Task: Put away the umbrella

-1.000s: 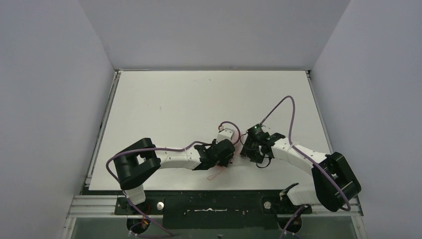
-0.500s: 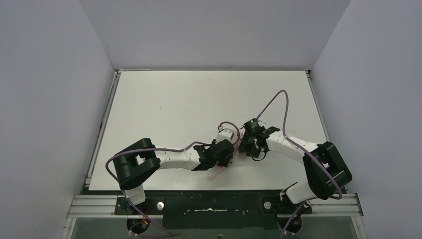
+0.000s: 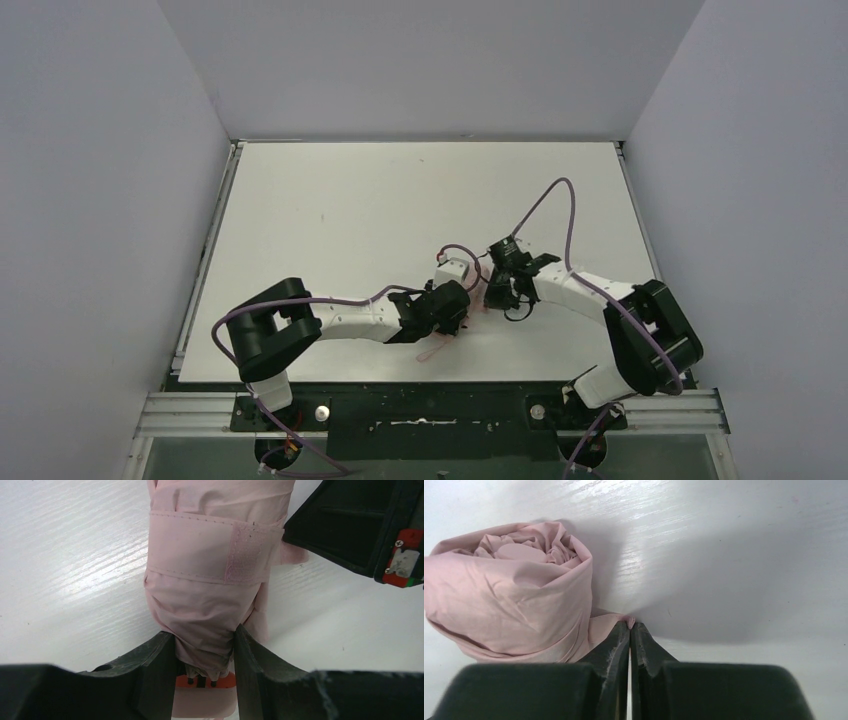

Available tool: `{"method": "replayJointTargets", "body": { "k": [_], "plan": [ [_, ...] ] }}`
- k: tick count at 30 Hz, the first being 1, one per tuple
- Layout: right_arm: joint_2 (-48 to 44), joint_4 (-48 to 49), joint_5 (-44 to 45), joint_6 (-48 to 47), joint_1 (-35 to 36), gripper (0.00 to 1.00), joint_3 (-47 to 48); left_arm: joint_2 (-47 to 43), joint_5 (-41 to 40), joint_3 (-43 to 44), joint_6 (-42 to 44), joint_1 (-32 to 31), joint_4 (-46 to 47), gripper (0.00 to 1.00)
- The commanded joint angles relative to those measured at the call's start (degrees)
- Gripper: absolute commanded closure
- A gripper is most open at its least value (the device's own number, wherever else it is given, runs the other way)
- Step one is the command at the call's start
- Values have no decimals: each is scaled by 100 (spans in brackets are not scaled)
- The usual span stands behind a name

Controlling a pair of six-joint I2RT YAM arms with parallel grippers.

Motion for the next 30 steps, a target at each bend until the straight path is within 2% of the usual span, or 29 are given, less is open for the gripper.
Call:
{"method": "replayJointTargets", "body": {
  "k": [1,6,13,17,22,30],
  "plan": [
    [-51,29,-127,-22,4,100,-796,588,834,-459,-49,-133,-1384,100],
    [-1305,553,-559,174,-4,100,-1187,621,854,-464,-57,-133,-1397,100],
    [-2820,380,-604,581,-86,100,-1383,731,854,-382,-48,-131,-1455,100],
    [-3486,635,-677,963,-139,100,-1611,809,821,-349,-36,-132,-1524,100],
    [-4020,1430,-1034,1503,-239,100,-1942,884,855,-337,-1,-150,-1511,100],
    [-4217,3163,-1651,2501,-448,100,-2583,1044,853,-294,48,-193,-1543,100]
  ]
}}
